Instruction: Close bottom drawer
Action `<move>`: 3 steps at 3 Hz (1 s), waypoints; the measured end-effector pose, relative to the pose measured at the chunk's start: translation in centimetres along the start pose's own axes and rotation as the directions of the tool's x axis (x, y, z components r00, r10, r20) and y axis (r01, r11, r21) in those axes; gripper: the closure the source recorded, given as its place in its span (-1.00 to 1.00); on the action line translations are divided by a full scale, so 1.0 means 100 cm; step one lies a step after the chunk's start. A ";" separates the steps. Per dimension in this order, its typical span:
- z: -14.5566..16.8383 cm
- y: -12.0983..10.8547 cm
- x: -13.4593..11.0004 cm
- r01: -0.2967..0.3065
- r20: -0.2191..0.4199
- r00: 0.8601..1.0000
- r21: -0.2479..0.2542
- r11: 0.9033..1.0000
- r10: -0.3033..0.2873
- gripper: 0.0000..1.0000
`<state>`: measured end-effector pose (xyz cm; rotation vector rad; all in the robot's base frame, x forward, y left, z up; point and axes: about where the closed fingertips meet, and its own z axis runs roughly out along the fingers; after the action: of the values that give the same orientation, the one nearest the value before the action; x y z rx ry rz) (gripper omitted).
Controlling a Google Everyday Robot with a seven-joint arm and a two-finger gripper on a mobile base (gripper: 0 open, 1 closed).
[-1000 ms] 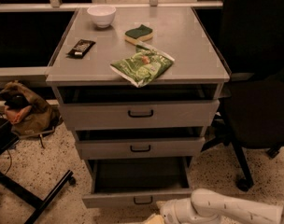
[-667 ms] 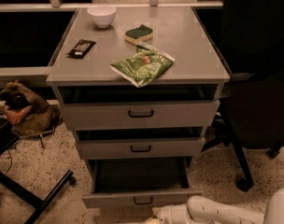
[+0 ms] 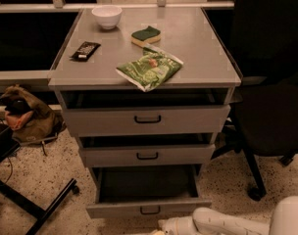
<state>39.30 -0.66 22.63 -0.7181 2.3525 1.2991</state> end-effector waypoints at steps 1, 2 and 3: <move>0.007 -0.020 -0.006 -0.012 0.021 1.000 0.013 1.000 0.012 -1.00; 0.001 -0.048 -0.029 0.012 0.048 0.999 0.088 0.996 -0.017 -1.00; -0.013 -0.073 -0.053 0.036 0.070 0.996 0.165 0.986 -0.048 -1.00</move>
Offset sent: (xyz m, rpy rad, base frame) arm 0.1011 -0.0350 -0.0216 -0.1153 -0.1362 -0.1432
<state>47.80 -3.66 21.18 -0.6542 2.3383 1.0810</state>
